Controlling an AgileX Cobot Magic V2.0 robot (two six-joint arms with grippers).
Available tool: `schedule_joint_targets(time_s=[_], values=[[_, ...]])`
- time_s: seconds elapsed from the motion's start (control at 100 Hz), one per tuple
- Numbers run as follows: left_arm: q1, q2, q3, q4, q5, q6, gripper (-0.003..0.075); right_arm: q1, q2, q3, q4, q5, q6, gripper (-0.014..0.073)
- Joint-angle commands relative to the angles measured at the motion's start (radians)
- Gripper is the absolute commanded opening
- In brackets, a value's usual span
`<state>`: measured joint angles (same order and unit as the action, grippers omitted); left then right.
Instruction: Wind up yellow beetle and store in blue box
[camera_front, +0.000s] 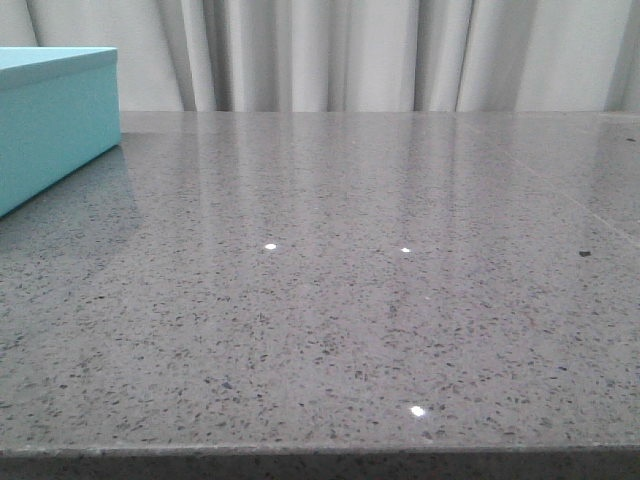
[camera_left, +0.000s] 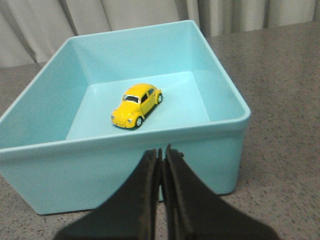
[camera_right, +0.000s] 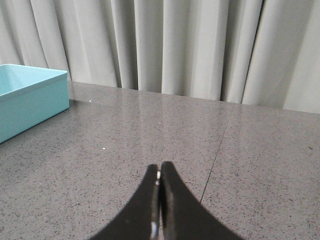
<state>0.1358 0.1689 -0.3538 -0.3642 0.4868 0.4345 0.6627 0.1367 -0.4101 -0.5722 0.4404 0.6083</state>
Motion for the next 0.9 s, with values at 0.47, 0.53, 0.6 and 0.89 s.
schedule_joint_targets(time_s=[0.47, 0.53, 0.6, 0.89], values=[[-0.185, -0.14, 0.247, 0.315, -0.505, -0.398, -0.0019, -0.002, 0.01, -0.026, -0.034, -0.074, -0.005, -0.0067], [-0.185, -0.189, 0.282, 0.315, -0.505, -0.402, -0.0019, -0.002, 0.01, -0.026, -0.034, -0.074, -0.005, -0.0067], [-0.185, -0.208, 0.325, 0.315, -0.513, -0.449, -0.0018, -0.002, 0.01, -0.026, -0.034, -0.074, -0.005, -0.0067], [-0.185, -0.206, 0.376, 0.312, -0.371, -0.494, -0.0019, -0.002, 0.01, -0.026, -0.034, -0.066, -0.005, -0.0067]])
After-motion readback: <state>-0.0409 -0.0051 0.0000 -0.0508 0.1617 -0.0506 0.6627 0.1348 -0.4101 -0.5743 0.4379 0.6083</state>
